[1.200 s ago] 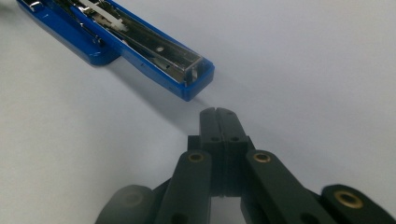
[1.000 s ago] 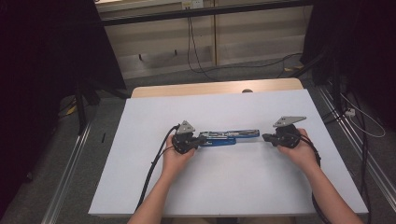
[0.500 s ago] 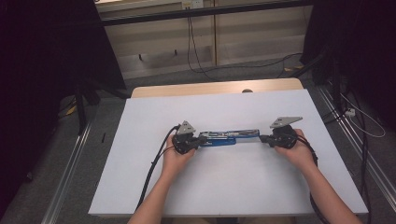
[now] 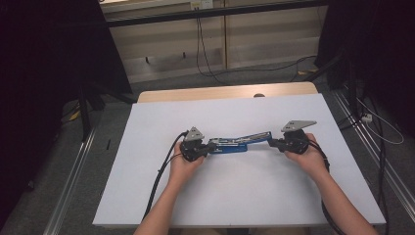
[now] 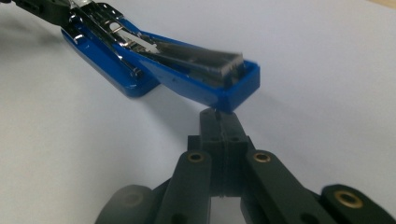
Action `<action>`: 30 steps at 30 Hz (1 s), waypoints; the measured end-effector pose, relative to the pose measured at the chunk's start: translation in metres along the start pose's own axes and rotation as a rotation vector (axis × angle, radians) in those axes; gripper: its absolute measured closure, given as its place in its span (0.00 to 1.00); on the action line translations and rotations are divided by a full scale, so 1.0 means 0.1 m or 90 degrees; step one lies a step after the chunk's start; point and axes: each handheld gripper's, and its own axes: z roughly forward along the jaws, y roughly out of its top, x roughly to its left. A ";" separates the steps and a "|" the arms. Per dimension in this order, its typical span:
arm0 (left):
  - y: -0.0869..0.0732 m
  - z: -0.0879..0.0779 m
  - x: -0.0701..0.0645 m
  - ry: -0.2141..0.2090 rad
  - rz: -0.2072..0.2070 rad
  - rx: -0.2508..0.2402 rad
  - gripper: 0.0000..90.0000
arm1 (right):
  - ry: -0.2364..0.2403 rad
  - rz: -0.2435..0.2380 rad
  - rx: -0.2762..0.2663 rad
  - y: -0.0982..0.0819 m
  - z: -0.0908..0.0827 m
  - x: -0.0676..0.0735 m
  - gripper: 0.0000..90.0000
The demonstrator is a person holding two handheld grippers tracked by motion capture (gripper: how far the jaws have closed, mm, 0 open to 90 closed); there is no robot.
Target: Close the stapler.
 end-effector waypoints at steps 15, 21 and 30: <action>-0.02 -0.02 0.03 -0.033 -0.027 -0.001 1.00 | 0.018 -0.020 -0.003 0.06 0.07 0.08 1.00; -0.01 -0.04 0.02 -0.042 -0.029 -0.009 1.00 | 0.026 -0.012 -0.009 0.05 0.07 0.10 1.00; -0.01 -0.15 0.04 -0.046 -0.058 -0.014 0.84 | 0.034 0.004 -0.022 0.01 -0.01 0.17 0.90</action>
